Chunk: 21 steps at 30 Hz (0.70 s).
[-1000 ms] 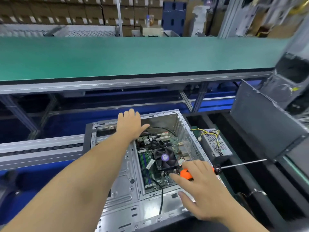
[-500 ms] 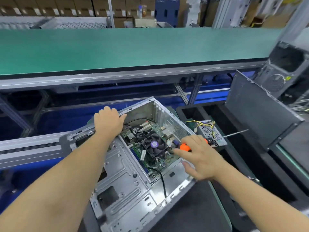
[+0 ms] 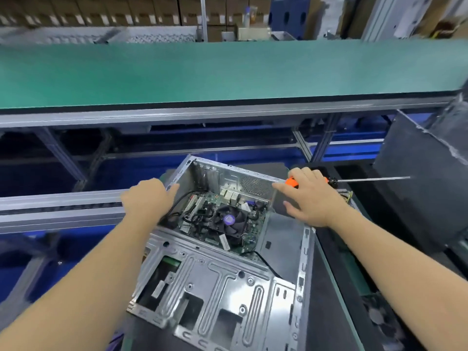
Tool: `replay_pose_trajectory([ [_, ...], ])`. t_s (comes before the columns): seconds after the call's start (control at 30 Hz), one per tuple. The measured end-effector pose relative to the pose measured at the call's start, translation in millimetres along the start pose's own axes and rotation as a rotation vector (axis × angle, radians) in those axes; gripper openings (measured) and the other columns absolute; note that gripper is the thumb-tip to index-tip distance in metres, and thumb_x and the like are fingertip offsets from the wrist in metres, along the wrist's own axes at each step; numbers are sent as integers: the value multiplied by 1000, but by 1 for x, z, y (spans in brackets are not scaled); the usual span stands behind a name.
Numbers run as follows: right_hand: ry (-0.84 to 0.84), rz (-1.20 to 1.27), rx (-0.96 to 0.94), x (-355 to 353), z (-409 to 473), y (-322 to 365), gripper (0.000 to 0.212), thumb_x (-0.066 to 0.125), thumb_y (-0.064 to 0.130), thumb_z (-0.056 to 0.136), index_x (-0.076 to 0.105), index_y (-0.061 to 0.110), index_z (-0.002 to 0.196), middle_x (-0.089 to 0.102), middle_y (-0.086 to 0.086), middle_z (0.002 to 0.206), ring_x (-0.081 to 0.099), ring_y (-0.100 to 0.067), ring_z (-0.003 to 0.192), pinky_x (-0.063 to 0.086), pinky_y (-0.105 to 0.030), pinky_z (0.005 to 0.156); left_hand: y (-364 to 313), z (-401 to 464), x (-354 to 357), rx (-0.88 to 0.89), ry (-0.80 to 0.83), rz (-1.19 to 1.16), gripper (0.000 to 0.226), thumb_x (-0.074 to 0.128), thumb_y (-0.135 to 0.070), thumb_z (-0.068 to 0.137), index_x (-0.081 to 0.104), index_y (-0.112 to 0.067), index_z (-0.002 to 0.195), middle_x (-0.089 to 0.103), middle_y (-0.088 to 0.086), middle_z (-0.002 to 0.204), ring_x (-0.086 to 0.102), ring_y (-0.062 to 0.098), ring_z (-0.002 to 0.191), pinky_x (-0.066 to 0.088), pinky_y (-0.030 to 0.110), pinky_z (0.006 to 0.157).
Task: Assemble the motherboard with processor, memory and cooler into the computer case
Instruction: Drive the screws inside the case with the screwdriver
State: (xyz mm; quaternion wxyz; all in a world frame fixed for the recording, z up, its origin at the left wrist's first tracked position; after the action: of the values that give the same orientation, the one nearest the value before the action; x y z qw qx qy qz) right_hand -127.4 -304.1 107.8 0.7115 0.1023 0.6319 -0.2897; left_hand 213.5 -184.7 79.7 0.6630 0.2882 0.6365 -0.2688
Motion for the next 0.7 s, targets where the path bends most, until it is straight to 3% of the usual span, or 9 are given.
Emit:
replay_pose_trajectory([
  [0.07,-98,39,91,-15,-10,8,47,58,42,89,55,26,133,47,-9,112,44,-28,93,33,-38,76,-14,12,1,64,-9,-58,67,27,-68,96,58,-9,85,64,9,88,59,31,80,48,39,81],
  [0.13,-195,130,165,-25,-27,25,43,55,42,89,56,26,129,46,-8,108,42,-27,91,32,-37,74,-21,25,11,85,22,-121,67,27,-67,97,61,-8,91,64,10,94,60,32,87,48,41,86],
  [0.2,-228,169,232,-26,-39,42,42,50,43,91,58,25,128,46,-8,106,44,-28,92,30,-36,73,-21,35,23,80,46,-247,62,33,-64,97,59,-8,90,64,11,93,57,31,81,47,39,78],
  [0.33,-229,269,393,-14,-50,35,36,62,35,90,65,23,123,50,-11,112,47,-31,101,37,-42,79,-17,40,36,55,84,-471,56,42,-59,97,49,-10,70,61,12,79,53,25,67,38,33,58],
  [0.5,-295,438,341,-11,-49,30,33,57,34,87,67,30,118,44,-1,111,42,-23,101,28,-37,80,-13,35,36,0,69,-488,56,42,-59,97,52,-10,72,58,7,76,50,19,63,37,33,57],
  [0.7,-137,367,277,5,-34,18,42,45,39,87,63,36,125,43,-1,110,43,-27,102,24,-35,82,-5,16,34,-70,41,-533,58,44,-55,98,55,-3,73,60,13,76,54,28,69,40,36,61],
])
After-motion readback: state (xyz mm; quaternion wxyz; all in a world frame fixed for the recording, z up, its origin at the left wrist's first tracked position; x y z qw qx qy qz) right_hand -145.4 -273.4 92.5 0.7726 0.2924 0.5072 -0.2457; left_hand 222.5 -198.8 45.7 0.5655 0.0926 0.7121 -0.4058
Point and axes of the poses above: each hand's wrist, its own z-axis towards the middle knuckle, its own x-axis out of the palm, y = z × x, the point moved 10 cm from there along z, towards the middle knuckle
